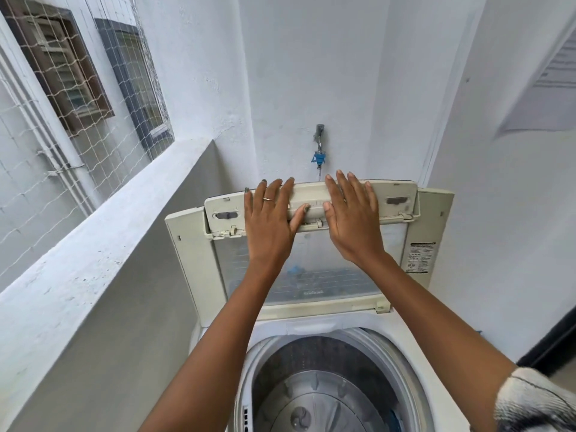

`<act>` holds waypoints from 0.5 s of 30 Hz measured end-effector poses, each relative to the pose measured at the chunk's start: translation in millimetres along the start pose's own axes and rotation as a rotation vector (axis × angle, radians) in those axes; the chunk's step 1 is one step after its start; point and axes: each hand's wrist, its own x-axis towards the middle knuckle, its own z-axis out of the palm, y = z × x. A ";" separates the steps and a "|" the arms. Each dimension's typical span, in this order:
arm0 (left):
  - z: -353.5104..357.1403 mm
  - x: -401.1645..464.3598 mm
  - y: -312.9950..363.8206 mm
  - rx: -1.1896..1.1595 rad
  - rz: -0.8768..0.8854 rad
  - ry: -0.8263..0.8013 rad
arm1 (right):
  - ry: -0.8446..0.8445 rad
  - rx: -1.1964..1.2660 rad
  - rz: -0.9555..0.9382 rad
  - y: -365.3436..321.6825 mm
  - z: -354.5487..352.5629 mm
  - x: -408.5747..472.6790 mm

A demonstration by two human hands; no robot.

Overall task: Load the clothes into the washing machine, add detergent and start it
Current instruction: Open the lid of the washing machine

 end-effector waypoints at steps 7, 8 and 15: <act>-0.2 4.6 -0.3 -0.037 -0.020 -0.067 | -0.079 -0.018 -0.005 2.1 0.9 6.1; -1.9 3.9 -0.5 -0.042 -0.017 -0.083 | -0.088 -0.021 -0.010 2.5 0.1 5.3; -17.3 -5.6 -3.7 -0.042 0.026 -0.132 | -0.087 -0.050 -0.036 7.8 -10.6 -9.9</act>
